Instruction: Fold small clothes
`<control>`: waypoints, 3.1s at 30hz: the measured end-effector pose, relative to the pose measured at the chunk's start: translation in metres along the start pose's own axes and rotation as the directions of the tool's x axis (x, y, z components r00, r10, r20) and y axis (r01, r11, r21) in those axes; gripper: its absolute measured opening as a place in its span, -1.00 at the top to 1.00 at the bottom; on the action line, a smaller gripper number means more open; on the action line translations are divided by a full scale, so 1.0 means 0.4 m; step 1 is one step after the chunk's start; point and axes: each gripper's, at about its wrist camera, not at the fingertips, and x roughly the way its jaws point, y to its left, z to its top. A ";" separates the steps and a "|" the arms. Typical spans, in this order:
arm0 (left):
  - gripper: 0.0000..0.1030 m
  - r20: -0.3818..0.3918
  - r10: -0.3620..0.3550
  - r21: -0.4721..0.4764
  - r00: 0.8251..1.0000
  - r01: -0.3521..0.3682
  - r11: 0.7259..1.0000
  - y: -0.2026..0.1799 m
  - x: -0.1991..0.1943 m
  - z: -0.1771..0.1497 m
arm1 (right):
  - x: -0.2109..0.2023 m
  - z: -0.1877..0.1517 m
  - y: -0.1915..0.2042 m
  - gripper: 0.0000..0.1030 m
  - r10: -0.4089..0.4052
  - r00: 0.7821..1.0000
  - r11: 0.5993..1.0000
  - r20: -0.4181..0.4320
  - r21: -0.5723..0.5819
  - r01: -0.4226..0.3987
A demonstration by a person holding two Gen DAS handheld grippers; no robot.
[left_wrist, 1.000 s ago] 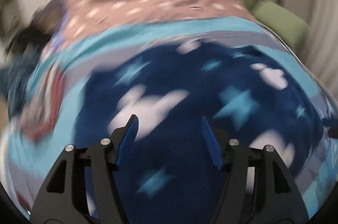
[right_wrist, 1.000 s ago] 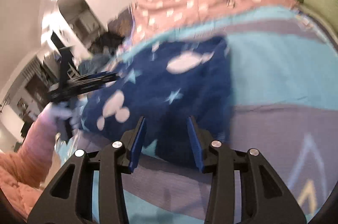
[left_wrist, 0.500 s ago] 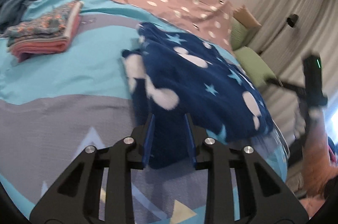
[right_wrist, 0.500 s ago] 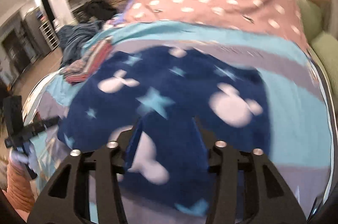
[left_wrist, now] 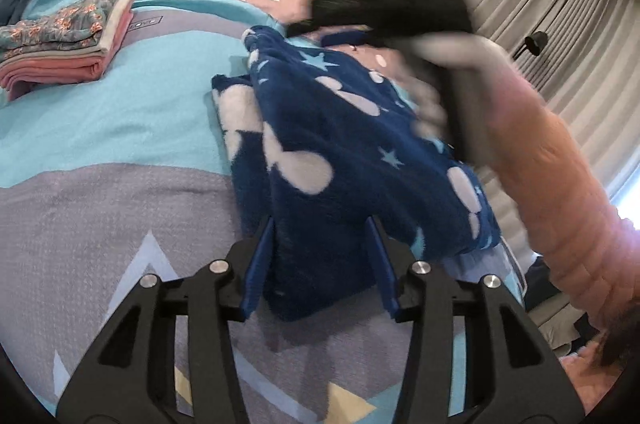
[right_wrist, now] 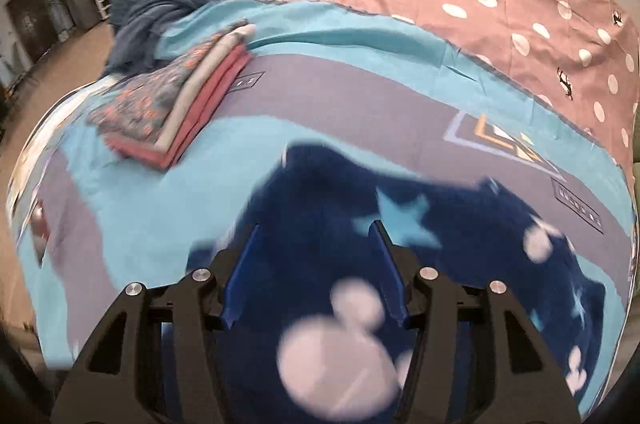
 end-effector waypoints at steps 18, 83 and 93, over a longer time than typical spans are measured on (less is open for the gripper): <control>0.81 -0.019 -0.064 -0.009 0.998 0.064 0.998 0.005 -0.071 -0.014 | -0.028 0.065 0.065 0.72 0.040 0.990 0.997 0.137 -0.074 -0.030; -0.49 0.022 0.265 0.316 0.964 -0.258 0.913 -0.176 0.141 -0.024 | -0.345 -0.563 -0.288 0.22 -0.073 0.972 0.939 0.225 0.343 -0.009; -0.43 0.067 0.209 0.287 0.976 -0.220 0.932 -0.193 0.075 0.021 | -0.308 -0.429 -0.304 0.25 -0.131 0.967 0.943 0.219 0.330 0.053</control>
